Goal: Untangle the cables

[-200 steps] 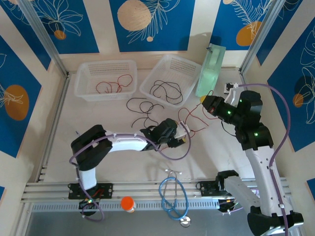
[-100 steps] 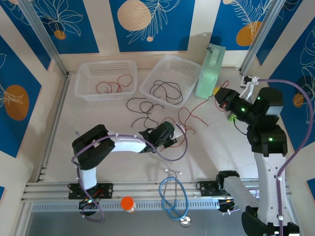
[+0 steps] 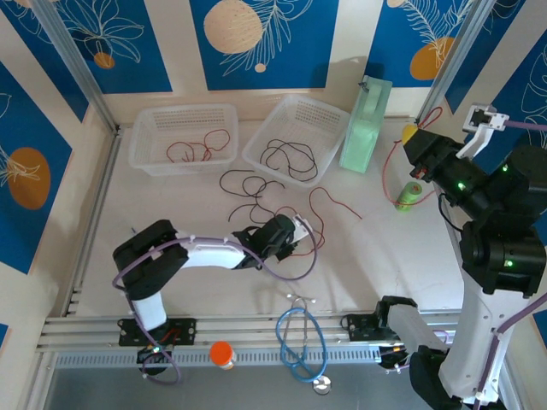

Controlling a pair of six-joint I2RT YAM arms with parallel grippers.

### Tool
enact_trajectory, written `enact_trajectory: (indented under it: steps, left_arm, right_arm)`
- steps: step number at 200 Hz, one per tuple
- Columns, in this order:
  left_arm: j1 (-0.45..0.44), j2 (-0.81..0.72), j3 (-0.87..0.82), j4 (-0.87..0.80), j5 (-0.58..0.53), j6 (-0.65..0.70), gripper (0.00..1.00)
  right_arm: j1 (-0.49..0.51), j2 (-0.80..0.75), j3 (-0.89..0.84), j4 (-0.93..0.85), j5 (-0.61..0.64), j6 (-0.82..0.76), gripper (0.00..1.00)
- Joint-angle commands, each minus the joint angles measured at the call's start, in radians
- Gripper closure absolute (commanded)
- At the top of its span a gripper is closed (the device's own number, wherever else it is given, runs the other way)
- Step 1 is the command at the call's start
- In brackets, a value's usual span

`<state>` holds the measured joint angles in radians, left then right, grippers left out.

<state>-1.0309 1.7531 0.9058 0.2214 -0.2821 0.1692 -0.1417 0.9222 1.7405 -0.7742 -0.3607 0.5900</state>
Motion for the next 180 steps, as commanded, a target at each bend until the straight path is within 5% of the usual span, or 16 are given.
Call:
enact_trajectory:
  steps: [1,22,75,124,180]
  left_arm:
    - [0.008,-0.119,0.026,-0.051,0.023,-0.002,0.54]
    - [0.008,-0.216,0.054,-0.123,0.049,0.024,0.36]
    - [0.002,-0.44,0.122,-0.325,0.138,0.044,0.14]
    - [-0.011,-0.576,0.154,-0.351,0.184,0.008,0.07]
    - [-0.029,-0.59,0.22,-0.293,0.181,0.05,0.1]
  right_arm:
    - [-0.006,0.021,0.007,-0.053,-0.093,-0.027,1.0]
    - [-0.006,0.03,-0.023,-0.057,-0.178,-0.025,1.0]
    - [0.028,0.015,-0.186,-0.011,-0.277,-0.005,1.0]
    - [0.236,-0.014,-0.401,0.081,-0.151,0.043,1.0]
    - [0.488,-0.004,-0.57,0.203,0.033,0.117,1.0]
